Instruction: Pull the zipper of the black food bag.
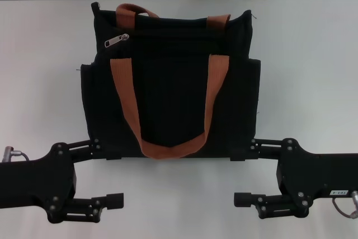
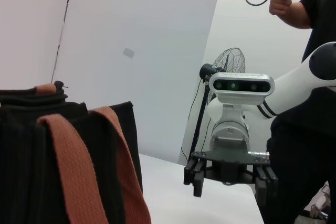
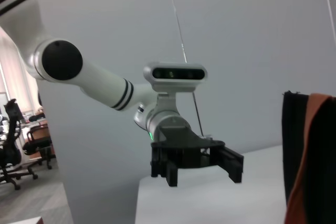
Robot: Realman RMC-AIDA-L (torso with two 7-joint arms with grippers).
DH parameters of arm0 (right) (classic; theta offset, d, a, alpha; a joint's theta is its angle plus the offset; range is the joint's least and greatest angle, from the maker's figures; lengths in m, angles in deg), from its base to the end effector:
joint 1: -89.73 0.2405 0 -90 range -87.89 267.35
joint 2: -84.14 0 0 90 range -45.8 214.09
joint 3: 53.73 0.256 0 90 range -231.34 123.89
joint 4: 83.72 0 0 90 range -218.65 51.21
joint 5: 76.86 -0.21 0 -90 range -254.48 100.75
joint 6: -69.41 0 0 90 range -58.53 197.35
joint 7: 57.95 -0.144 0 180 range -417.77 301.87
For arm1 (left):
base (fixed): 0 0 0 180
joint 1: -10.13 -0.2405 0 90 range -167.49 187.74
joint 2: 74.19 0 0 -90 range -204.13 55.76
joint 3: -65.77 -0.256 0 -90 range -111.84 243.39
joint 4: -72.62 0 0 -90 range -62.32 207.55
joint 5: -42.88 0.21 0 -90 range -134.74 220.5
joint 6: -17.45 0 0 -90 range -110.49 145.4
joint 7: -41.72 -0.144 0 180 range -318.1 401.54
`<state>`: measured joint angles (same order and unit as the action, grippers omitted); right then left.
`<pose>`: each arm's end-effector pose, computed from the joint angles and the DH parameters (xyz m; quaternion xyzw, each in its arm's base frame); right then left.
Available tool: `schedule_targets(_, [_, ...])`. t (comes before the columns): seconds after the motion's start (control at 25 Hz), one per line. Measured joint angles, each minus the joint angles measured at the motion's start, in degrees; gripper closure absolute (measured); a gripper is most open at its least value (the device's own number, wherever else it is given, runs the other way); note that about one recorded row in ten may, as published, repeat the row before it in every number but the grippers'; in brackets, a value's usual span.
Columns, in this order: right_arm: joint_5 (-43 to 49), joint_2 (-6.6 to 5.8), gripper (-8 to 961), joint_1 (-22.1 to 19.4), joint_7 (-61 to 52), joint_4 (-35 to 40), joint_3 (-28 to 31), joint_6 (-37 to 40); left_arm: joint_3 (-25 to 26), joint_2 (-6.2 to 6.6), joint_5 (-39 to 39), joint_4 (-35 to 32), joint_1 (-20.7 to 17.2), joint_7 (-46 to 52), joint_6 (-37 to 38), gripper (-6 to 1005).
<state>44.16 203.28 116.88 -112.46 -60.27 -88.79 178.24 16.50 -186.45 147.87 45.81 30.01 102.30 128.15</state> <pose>0.2646 0.2436 -0.0290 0.9358 -0.0941 -0.3397 0.0088 -0.2950 0.2297 0.0171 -0.9348 -0.1313 -0.3299 0.0084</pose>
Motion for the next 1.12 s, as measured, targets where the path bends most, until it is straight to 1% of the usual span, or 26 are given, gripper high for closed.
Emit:
schedule_targets(0.16, [-0.15, -0.12, 214, 0.25, 0.0, -0.13, 0.14, 0.51, -0.09, -0.4, 0.5, -0.04, 0.26, -0.18, -0.26, 171])
schedule_targets(0.48, [-0.21, -0.04, 214, 0.39, 0.09, -0.14, 0.52, 1.24, 0.03, -0.25, 0.65, -0.19, 0.03, -0.3, -0.1, 172])
schedule_targets(0.72, [-0.27, -0.05, 215, 0.36, 0.08, -0.24, 0.53, 1.9, 1.23, -0.61, 0.38, -0.07, -0.28, -0.34, 1.06, 173])
schedule_targets(0.76, [-0.29, -0.04, 215, 0.33, 0.08, -0.25, 0.54, 2.02, 3.93, -1.14, 0.29, -0.05, -0.28, -0.35, 2.98, 174])
schedule_targets(0.84, [-0.33, -0.01, 215, 0.32, -0.07, -0.36, 0.55, 2.09, 6.22, -1.48, -0.06, -0.04, -0.19, -0.35, 3.93, 174])
schedule_targets(0.88, [-0.35, 0.0, 215, 0.34, -0.16, -0.43, 0.57, 2.12, 6.22, -1.48, -0.06, -0.04, -0.19, -0.35, 3.93, 174])
schedule_targets(0.92, [-0.35, 0.01, 215, 0.36, -0.25, -0.49, 0.59, 2.18, 8.29, -1.72, -1.06, -0.03, -0.11, -0.3, 4.27, 174])
schedule_targets(0.96, [-0.36, 0.01, 215, 0.36, -0.29, -0.51, 0.6, 2.27, 11.04, -1.99, -4.72, 0.27, -0.04, -0.04, 4.38, 174])
schedule_targets(1.0, [-0.36, 0.02, 215, 0.32, -0.32, -0.52, 0.61, 2.38, 11.68, -2.02, -6.48, 0.45, -0.05, -0.04, 4.37, 175])
schedule_targets(1.04, [-0.36, 0.02, 215, 0.23, -0.32, -0.52, 0.63, 2.51, 11.68, -2.02, -6.48, 0.45, -0.05, -0.04, 4.37, 175])
schedule_targets(1.12, [-0.53, 0.03, 215, 0.05, -0.37, -0.52, 0.71, 2.71, 13.68, -2.07, -12.58, 1.04, -0.26, -0.54, 3.82, 176])
